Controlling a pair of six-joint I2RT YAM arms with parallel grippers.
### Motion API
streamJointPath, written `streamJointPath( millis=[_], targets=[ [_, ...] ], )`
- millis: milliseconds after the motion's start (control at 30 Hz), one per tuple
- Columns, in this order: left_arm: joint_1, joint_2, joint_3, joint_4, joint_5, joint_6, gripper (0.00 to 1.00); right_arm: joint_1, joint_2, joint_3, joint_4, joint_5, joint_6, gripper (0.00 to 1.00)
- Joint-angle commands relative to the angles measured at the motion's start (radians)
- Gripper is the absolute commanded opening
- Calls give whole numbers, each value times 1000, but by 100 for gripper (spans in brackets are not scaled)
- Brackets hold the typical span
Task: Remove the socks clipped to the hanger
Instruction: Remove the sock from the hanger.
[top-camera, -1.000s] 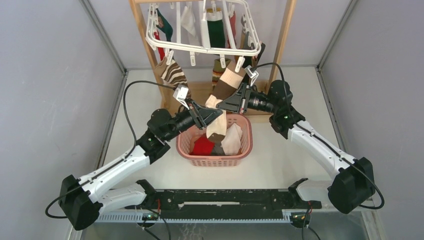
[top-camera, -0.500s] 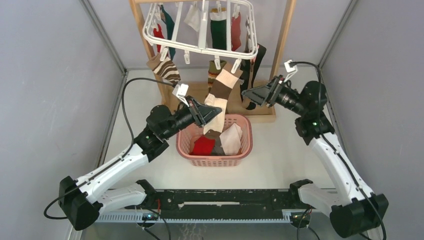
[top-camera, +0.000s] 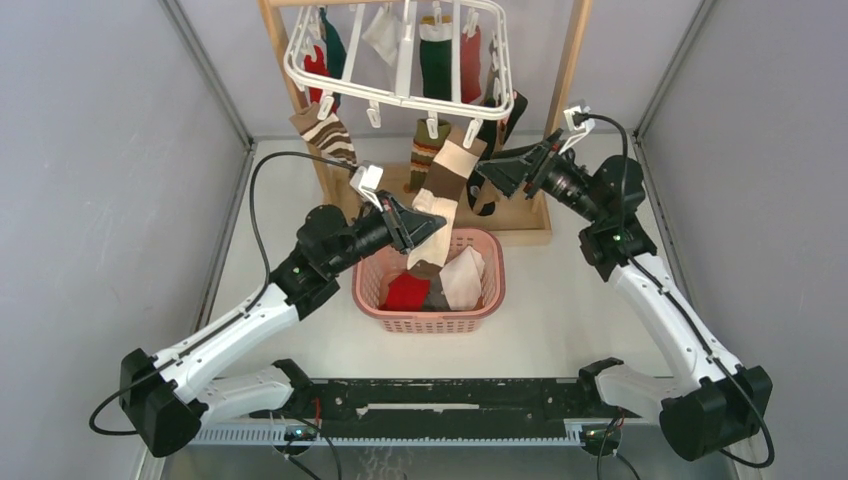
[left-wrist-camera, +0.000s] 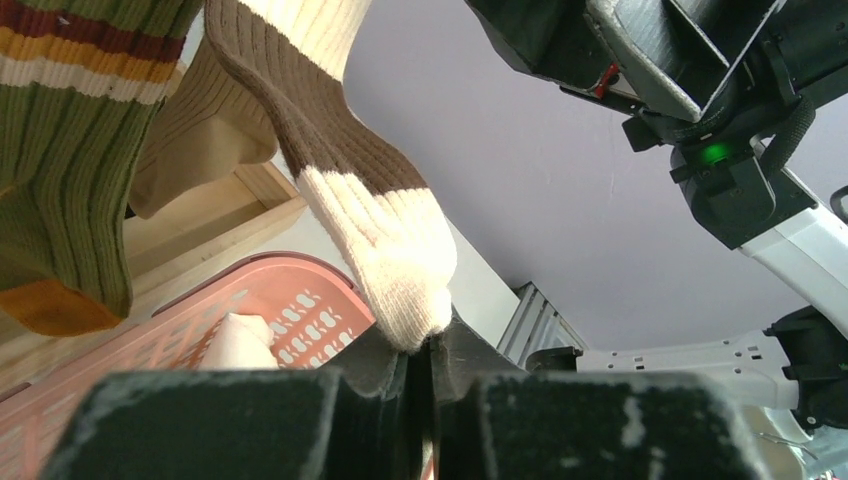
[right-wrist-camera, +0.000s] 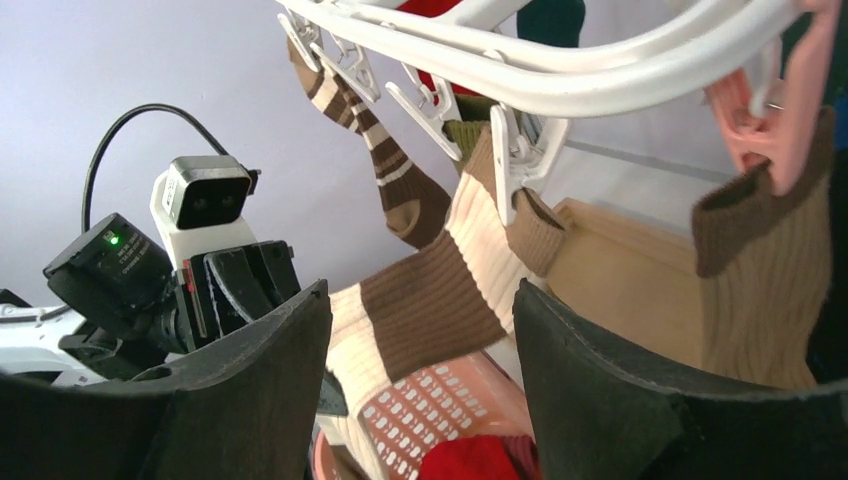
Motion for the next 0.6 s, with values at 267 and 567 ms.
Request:
streamJointPath(
  millis=[267, 567],
  targets=[
    [-1, 7, 86, -5, 26, 38, 10, 60, 102, 37, 249, 142, -86, 68],
    [5, 20, 100, -14, 40, 44, 10, 60, 148, 56, 266, 184, -110, 69]
  ],
)
